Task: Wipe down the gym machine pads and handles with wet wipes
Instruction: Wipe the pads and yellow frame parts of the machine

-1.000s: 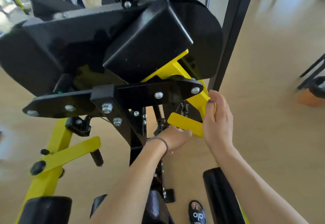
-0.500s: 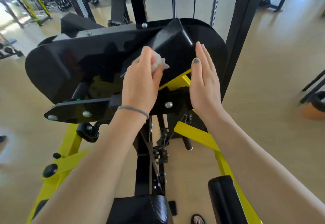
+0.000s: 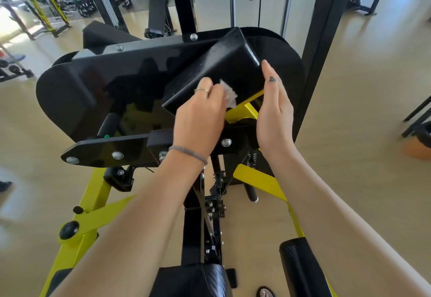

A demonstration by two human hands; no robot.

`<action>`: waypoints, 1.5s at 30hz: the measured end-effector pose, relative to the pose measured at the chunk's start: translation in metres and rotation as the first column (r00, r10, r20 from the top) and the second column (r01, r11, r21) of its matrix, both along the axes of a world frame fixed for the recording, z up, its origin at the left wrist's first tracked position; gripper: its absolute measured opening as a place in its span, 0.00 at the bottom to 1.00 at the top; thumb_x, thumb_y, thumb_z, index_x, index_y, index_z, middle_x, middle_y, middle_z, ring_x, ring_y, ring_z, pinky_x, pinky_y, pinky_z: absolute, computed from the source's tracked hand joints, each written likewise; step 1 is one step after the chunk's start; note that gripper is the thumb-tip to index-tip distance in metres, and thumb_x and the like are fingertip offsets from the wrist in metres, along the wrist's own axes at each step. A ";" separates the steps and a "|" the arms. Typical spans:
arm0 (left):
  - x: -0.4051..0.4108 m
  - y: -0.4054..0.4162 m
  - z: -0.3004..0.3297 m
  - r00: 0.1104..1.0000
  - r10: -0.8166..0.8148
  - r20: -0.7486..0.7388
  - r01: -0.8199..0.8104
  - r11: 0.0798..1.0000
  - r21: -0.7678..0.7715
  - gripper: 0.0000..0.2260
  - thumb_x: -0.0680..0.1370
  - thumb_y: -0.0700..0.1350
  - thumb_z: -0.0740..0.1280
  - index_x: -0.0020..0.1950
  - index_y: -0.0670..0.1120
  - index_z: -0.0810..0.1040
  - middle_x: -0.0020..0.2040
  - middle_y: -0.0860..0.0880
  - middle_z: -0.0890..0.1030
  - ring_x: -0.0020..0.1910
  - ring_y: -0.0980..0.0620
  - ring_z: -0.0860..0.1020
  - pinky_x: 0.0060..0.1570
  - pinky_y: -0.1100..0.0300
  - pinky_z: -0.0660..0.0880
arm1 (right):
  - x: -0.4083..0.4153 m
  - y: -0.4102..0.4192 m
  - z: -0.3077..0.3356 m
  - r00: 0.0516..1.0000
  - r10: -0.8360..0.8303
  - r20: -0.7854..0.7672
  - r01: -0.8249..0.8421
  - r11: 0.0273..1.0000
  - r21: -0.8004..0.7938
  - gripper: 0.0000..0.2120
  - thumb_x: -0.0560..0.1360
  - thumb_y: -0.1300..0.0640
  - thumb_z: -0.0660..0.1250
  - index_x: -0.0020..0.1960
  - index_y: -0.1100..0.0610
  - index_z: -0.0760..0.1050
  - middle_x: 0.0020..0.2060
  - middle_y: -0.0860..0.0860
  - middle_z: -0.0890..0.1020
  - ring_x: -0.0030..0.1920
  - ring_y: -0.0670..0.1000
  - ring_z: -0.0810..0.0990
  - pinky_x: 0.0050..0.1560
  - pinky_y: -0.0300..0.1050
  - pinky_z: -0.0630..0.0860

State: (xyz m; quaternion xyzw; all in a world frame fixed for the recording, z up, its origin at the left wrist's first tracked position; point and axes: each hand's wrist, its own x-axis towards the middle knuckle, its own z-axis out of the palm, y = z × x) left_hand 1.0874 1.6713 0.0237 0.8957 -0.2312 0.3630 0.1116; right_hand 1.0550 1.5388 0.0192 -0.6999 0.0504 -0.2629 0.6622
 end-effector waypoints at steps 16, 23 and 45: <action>0.002 -0.039 0.008 0.997 -0.072 -0.042 0.080 0.969 0.235 0.11 0.70 0.37 0.77 0.49 0.43 0.79 0.46 0.44 0.80 0.23 0.54 0.64 0.24 0.63 0.62 | 0.001 0.001 -0.001 1.000 0.009 0.027 -0.013 0.992 0.126 0.21 0.87 0.50 0.51 0.78 0.49 0.67 0.76 0.44 0.70 0.75 0.40 0.65 0.76 0.39 0.63; -0.009 0.036 0.014 0.971 0.209 -0.116 -0.168 0.942 0.290 0.04 0.75 0.40 0.67 0.42 0.48 0.78 0.40 0.49 0.78 0.30 0.46 0.74 0.30 0.58 0.57 | 0.004 0.008 -0.003 0.999 -0.026 0.039 0.023 0.998 0.065 0.21 0.87 0.52 0.50 0.79 0.50 0.64 0.77 0.44 0.68 0.76 0.40 0.62 0.67 0.21 0.57; 0.015 -0.046 0.055 0.970 -0.211 0.121 0.173 0.947 0.270 0.05 0.73 0.41 0.75 0.43 0.45 0.79 0.44 0.47 0.81 0.26 0.50 0.78 0.27 0.65 0.59 | 0.005 0.005 0.004 1.000 -0.008 -0.007 0.009 0.955 0.297 0.22 0.84 0.46 0.51 0.70 0.53 0.76 0.62 0.49 0.82 0.65 0.45 0.78 0.72 0.51 0.72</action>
